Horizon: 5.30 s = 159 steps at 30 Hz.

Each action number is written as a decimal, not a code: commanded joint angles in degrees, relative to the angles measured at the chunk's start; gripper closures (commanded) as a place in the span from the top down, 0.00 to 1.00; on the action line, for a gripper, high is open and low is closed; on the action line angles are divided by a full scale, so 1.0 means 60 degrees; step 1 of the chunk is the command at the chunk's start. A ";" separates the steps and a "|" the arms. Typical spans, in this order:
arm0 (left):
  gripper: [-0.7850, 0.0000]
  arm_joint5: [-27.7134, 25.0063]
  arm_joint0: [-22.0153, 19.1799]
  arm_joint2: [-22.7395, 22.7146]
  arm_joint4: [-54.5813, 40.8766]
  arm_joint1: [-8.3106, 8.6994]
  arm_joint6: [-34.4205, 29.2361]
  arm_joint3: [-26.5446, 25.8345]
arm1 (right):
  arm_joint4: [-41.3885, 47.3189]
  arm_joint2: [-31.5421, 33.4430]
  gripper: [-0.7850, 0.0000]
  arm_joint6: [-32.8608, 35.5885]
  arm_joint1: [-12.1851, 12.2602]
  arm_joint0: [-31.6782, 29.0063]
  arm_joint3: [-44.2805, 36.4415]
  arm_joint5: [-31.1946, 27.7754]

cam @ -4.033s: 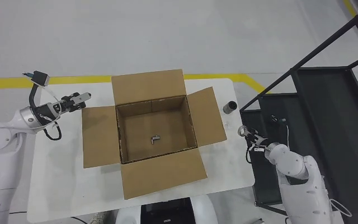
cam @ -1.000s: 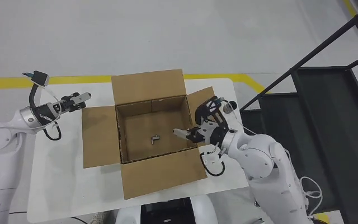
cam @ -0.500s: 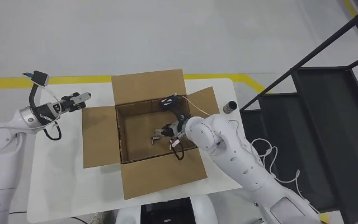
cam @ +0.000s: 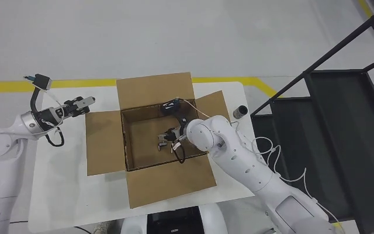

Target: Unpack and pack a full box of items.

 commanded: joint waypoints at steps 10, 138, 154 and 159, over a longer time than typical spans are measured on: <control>1.00 0.0000 0.0000 0.0000 0.0000 0.0000 0.0000 0.0000 | 0.0000 -0.0001 1.00 0.0000 0.0000 0.0000 0.0002 0.0000; 1.00 0.0000 0.0000 0.0000 0.0000 0.0000 0.0000 0.0000 | -0.1311 -0.1998 1.00 -0.5875 -0.2765 0.0760 0.4865 0.4094; 1.00 0.0000 0.0000 0.0000 0.0000 0.0000 0.0000 0.0000 | -0.1080 -0.1406 1.00 -0.5001 -0.2905 0.1279 0.5931 0.2641; 1.00 0.0000 0.0000 0.0000 0.0000 0.0000 0.0000 0.0000 | -0.0886 -0.1354 1.00 -0.5051 -0.3035 0.1461 0.6379 0.2461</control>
